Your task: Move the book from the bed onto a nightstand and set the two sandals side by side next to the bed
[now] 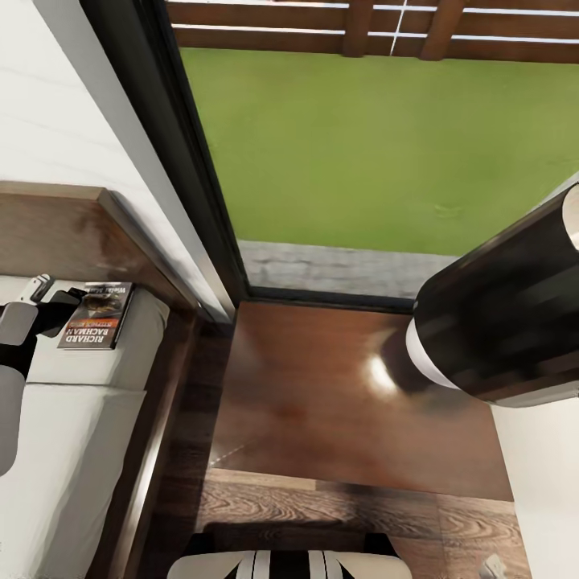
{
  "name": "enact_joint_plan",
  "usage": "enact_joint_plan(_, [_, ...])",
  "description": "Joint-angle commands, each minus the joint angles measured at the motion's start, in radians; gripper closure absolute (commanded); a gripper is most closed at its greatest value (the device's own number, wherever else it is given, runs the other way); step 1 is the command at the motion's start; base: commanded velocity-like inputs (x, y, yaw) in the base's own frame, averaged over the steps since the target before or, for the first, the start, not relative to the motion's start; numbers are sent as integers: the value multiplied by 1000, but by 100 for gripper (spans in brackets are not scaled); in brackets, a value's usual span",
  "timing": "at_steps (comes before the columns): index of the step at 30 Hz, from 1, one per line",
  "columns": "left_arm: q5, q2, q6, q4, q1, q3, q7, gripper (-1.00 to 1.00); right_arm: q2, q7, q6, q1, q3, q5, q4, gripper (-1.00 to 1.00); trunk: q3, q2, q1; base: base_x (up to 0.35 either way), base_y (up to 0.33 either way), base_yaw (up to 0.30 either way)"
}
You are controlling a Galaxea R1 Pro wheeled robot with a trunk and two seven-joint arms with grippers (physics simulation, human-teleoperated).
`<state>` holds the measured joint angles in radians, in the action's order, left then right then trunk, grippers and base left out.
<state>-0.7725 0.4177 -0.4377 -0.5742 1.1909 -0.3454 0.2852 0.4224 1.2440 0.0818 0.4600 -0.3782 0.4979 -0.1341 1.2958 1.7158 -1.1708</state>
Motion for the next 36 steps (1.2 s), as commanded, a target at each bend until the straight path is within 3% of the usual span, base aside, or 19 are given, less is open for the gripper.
enact_joint_plan(1, [-18, 0, -7, 39, 0, -1, 11, -100, 0, 5, 9, 0, -8, 7, -1, -100, 1, 0, 0, -71, 0, 0])
enact_joint_plan(36, [-18, 0, -7, 39, 0, -1, 11, -100, 1, 5, 9, 0, -8, 7, -1, -100, 1, 0, 0, -39, 0, 0])
